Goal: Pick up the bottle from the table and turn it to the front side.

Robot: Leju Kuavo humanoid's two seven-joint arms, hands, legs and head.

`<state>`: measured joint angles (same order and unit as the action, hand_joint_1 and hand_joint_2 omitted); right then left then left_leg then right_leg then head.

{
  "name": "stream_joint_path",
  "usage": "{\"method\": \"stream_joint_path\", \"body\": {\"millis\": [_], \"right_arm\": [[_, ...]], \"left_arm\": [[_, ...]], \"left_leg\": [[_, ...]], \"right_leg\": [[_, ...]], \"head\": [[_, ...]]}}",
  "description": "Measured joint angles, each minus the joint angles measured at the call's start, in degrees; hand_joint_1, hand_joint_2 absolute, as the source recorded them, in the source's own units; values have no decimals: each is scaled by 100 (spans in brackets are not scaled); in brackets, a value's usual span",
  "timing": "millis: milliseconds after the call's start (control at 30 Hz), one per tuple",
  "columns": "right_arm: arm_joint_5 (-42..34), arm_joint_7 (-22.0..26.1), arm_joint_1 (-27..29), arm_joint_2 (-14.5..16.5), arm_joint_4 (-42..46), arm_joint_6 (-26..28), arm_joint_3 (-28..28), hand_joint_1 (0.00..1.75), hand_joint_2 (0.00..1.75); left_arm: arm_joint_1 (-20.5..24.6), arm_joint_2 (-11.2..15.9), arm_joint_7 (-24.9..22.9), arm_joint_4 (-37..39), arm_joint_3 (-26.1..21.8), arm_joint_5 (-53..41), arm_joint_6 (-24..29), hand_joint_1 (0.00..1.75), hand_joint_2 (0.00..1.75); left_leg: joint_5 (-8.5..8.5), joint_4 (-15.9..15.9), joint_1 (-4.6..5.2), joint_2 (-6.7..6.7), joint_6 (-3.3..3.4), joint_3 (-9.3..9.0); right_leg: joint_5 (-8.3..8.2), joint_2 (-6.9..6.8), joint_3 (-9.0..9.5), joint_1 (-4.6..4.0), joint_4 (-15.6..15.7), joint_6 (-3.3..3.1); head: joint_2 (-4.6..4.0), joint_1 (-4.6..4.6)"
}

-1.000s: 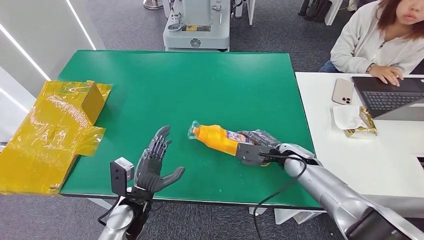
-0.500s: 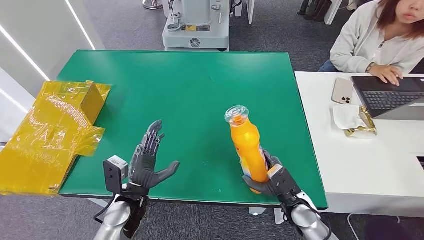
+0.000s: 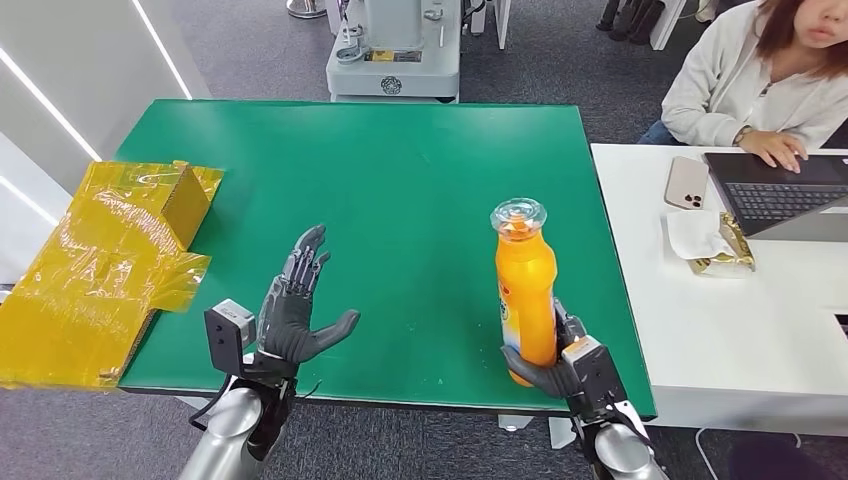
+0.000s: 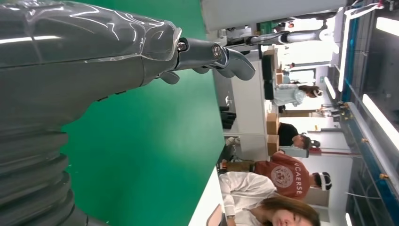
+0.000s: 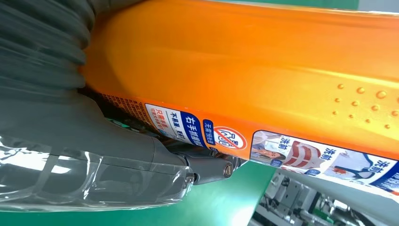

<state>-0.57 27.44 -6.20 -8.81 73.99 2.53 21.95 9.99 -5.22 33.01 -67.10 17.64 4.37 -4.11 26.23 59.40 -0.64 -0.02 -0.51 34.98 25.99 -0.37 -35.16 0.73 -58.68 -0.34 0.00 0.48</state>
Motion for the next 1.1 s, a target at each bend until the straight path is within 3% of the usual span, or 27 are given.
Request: {"method": "stream_joint_path", "body": {"millis": [400, 867, 1100], "right_arm": [[-1, 146, -101, 94, -30, 2, -121, 175, 175], [230, 153, -2052, 769, -1402, -43, 257, 175, 175], [326, 155, -2597, 1077, -1947, -56, 563, 175, 175]], "left_arm": [[270, 8, -13, 85, 15, -77, -196, 0, 175], [1831, -7, -514, 855, 322, 242, -682, 0, 175], [2168, -1, -575, 1179, 381, 342, -763, 0, 175]], "left_leg": [[-2, 0, 0, 0, 0, 3], [-28, 1, -2, 7, -6, 2], [-27, 0, -1, 7, -6, 4]], "right_leg": [[-2, 0, -1, 0, 0, -1], [-25, 10, -8, -1, -7, -9], [-24, 10, -9, -1, -8, -9]], "head": [[0, 0], [0, 0], [0, 0]]}}
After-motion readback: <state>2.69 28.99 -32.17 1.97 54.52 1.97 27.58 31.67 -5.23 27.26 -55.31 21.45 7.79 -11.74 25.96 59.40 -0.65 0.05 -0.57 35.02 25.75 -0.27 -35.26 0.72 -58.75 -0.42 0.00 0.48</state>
